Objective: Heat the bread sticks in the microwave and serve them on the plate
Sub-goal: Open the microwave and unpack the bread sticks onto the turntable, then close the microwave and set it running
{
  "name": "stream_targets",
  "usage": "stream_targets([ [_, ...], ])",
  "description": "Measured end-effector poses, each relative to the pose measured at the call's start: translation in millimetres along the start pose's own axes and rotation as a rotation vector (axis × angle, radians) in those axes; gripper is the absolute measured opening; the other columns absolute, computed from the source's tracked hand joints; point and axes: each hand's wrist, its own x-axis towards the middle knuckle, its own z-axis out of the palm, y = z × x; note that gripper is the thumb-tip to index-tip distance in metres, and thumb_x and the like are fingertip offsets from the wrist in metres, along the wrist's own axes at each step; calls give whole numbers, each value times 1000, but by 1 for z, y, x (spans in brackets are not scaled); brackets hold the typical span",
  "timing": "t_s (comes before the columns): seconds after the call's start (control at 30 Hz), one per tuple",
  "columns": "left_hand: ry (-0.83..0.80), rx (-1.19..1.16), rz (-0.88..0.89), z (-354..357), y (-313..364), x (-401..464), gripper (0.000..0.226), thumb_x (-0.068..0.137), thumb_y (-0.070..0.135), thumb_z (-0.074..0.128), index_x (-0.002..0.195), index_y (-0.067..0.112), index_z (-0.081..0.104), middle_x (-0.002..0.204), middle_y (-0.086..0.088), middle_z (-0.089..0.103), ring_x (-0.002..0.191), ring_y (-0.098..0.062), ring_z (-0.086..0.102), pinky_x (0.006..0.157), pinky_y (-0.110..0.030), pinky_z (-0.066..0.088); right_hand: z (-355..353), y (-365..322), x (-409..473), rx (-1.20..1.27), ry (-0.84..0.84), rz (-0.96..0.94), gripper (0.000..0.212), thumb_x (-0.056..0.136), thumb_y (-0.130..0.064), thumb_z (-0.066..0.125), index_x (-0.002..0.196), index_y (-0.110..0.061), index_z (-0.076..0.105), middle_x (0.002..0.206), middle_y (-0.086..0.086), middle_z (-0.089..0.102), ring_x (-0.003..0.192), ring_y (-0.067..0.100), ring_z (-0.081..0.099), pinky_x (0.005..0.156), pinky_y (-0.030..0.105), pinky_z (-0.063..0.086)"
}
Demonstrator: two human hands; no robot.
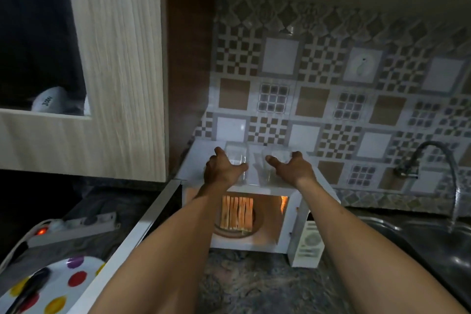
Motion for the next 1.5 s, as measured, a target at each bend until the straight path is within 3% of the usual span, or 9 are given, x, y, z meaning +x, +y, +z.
stream_targets([
  [0.17,-28,13,-47,17,0,29,89,67,63,76,131,16,36,129,-11,55,116,-32,55,91,-44,51,14,0,34,-55,-70,-21,109,82,-76,56,157,-7,17,155,17,38,138,36,43,113,46,37],
  [0.4,-11,13,-59,29,5,44,91,63,66,77,130,16,42,128,-9,57,115,-29,56,85,-38,50,24,-6,57,-110,-84,-51,108,84,-77,50,157,-5,16,154,16,41,138,34,43,111,45,37],
  [0.57,-11,-61,-77,22,4,43,108,64,71,73,146,14,31,146,-12,44,131,-33,45,101,-45,46,22,-4,55,-115,-63,-35,115,80,-85,44,157,-5,14,155,19,38,138,36,42,110,46,38],
  [0.7,8,-84,-13,8,-6,36,87,78,67,65,143,16,37,142,-11,47,128,-31,48,102,-43,45,19,3,40,-104,61,-52,108,83,-82,43,156,-7,20,156,23,30,140,40,35,112,50,35],
  [0.9,-11,39,150,-33,-35,9,47,92,47,58,129,18,52,128,-8,57,112,-26,57,93,-39,51,27,-2,-2,-185,295,-348,69,92,-62,53,138,-11,50,139,18,48,127,38,44,104,45,39],
  [1.1,-80,171,244,-86,-77,-26,31,101,18,48,130,10,56,127,-14,58,116,-30,57,96,-30,42,60,-20,-83,-281,9,-680,49,95,-54,51,131,-21,56,136,5,52,124,27,49,100,39,45],
  [1.23,-185,411,261,-138,-92,-51,46,98,3,45,142,14,49,142,-10,51,131,-28,47,107,-30,33,78,-31,-151,-290,-192,-893,49,91,-49,49,130,-22,59,132,0,58,122,23,54,99,31,45],
  [1.33,-337,526,316,-172,-108,-70,59,92,-7,43,145,20,46,151,-5,43,136,-23,42,108,-24,30,91,-39,-203,-297,-301,-1033,48,94,-34,54,141,-27,53,146,-5,52,135,13,44,113,30,32],
  [1.5,-413,586,303,-199,-130,-97,48,100,13,48,145,30,45,149,-2,45,135,-23,43,113,-36,34,108,-49,-266,-268,-437,-1130,72,79,-16,53,150,-29,44,157,-9,38,146,6,28,120,27,19],
])
